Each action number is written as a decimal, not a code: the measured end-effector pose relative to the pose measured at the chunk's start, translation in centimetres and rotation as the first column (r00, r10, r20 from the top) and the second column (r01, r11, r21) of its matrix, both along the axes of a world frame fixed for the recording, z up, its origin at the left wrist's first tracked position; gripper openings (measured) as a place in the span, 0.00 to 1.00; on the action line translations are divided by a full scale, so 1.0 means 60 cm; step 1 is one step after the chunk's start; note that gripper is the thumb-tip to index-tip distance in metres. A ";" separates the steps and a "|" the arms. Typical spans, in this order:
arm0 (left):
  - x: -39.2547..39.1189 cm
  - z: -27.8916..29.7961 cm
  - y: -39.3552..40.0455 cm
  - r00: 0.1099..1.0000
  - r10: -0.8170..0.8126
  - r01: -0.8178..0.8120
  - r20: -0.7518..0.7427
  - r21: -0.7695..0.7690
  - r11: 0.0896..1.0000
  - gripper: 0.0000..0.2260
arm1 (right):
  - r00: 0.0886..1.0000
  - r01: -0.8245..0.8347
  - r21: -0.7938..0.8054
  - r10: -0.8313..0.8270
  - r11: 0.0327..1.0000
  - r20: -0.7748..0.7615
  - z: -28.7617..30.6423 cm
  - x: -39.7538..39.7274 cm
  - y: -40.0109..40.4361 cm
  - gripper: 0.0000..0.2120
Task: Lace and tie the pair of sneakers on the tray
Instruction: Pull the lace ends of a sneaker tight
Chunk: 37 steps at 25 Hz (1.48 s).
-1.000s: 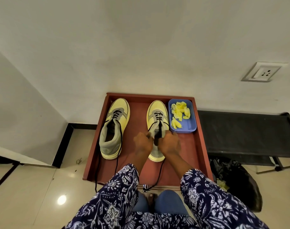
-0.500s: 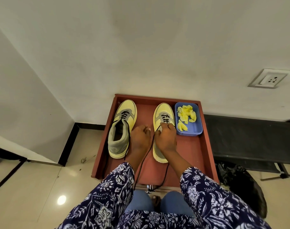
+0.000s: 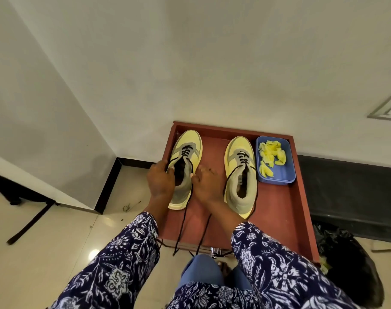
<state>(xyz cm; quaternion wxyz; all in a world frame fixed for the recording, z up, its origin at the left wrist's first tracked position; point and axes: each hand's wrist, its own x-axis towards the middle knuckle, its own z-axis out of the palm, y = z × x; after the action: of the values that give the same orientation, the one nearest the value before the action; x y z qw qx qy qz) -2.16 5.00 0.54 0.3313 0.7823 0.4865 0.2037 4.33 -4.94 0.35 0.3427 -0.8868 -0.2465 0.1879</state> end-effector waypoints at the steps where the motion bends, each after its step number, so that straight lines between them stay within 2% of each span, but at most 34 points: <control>1: -0.007 -0.004 0.005 1.000 0.008 -0.008 -0.020 -0.008 1.000 0.10 | 1.000 -0.002 0.002 0.002 1.000 -0.023 -0.003 -0.003 0.004 0.13; 4: -0.018 -0.015 0.015 0.997 0.009 -0.015 -0.077 -0.073 0.997 0.10 | 0.996 0.009 0.010 -0.008 1.000 -0.088 -0.008 -0.010 0.013 0.13; 9: -0.020 -0.020 0.017 1.000 -0.010 0.005 -0.024 -0.194 0.981 0.12 | 0.986 -0.002 0.055 0.012 0.998 -0.167 -0.013 -0.020 0.023 0.15; 13: -0.020 -0.022 0.013 0.999 -0.027 0.022 -0.021 -0.203 0.979 0.13 | 0.986 0.021 0.036 -0.015 0.999 -0.165 -0.016 -0.024 0.023 0.12; 27: -0.022 -0.026 -0.054 0.999 -0.033 0.027 -0.010 -0.344 0.938 0.13 | 0.973 0.069 -0.031 -0.074 0.997 -0.219 0.007 -0.019 -0.036 0.16; 37: -0.020 -0.025 -0.109 0.999 -0.015 0.004 -0.031 -0.339 0.941 0.12 | 0.965 0.097 -0.071 -0.111 0.993 -0.237 0.015 -0.022 -0.089 0.18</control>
<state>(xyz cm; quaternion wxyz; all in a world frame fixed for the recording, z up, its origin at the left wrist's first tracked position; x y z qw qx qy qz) -3.38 -1.56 -0.95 0.4538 0.7194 0.5158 0.1026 2.99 -10.27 1.23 0.3533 -0.8789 -0.1506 0.2829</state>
